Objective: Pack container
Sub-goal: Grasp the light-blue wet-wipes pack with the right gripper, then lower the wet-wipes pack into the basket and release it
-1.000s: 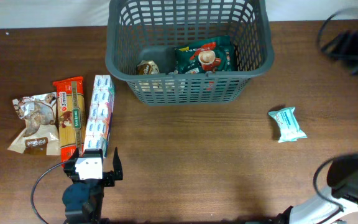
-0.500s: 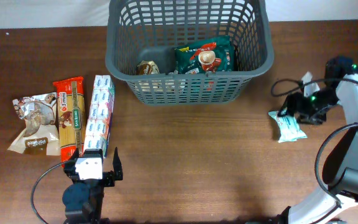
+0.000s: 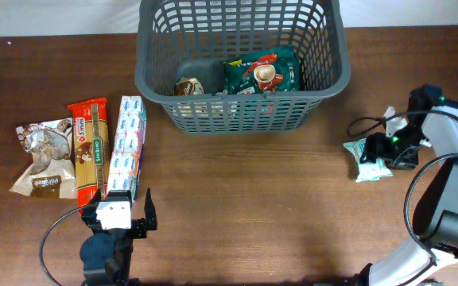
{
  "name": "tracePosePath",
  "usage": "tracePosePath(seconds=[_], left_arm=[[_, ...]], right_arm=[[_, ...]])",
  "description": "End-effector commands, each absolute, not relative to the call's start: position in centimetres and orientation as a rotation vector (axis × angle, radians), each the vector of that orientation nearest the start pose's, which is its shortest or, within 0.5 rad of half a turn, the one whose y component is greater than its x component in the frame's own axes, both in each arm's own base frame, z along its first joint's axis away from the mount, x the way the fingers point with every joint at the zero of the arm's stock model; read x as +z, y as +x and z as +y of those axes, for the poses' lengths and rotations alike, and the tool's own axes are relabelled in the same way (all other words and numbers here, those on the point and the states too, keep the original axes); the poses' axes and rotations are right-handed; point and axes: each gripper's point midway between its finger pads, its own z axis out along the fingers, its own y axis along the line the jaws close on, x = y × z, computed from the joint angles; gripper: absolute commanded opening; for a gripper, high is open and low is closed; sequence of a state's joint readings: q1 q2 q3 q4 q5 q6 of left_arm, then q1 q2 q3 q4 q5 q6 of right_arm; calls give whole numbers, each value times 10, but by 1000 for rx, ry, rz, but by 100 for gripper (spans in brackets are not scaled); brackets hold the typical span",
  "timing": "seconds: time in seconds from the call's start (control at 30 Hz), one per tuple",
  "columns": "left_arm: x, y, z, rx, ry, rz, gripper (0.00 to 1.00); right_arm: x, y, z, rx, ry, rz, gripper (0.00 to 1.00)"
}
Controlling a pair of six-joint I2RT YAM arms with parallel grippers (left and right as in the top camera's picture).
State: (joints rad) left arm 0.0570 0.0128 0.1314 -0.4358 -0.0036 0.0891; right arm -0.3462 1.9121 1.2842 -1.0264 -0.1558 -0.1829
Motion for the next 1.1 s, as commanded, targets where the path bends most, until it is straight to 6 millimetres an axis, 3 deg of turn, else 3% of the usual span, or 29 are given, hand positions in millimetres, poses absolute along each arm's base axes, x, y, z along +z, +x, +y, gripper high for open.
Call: tracePosePath(seconds=[0.0,0.07,0.13,0.27,0.37,0.4,0.5,0.6,0.73,0.83,0.9,0.97,1.07], left_arm=[[129,226,11,98,47,1884,99],[129,226,11,98,47,1884,99],[129,226,11,97,47,1884,99],[129,226,11,98,47,1884,99],[129,226,11,98,47,1884,99],[129,226,11,98,47,1884,99],[129,226,11,97,47,1884,99],[129,226,11,97,47,1884,99],[129,226,11,98,47,1884,99],[129,226,11,97,47,1884,99],[129,226,11,98,47,1884,99],[129,226,11,97,47,1884,99],[129,226,11,98,47,1884,99]], right_arm=[[12,296,-77,298,288,3171,64],[5,292,-74,308,330,3171,41],[6,295,-75,302,378,3156,6],[19,313,-77,325,407,3098,4],[48,342,-73,414,385,3010,4],[64,354,-71,456,373,2968,3],[136,393,-66,554,314,2817,4],[206,415,-63,559,243,2694,3],[300,429,-47,511,101,2514,4],[370,431,-16,469,-65,2352,3],[409,427,16,452,-238,2233,4],[434,420,50,438,-404,2137,4],[455,411,108,435,-655,1999,4]])
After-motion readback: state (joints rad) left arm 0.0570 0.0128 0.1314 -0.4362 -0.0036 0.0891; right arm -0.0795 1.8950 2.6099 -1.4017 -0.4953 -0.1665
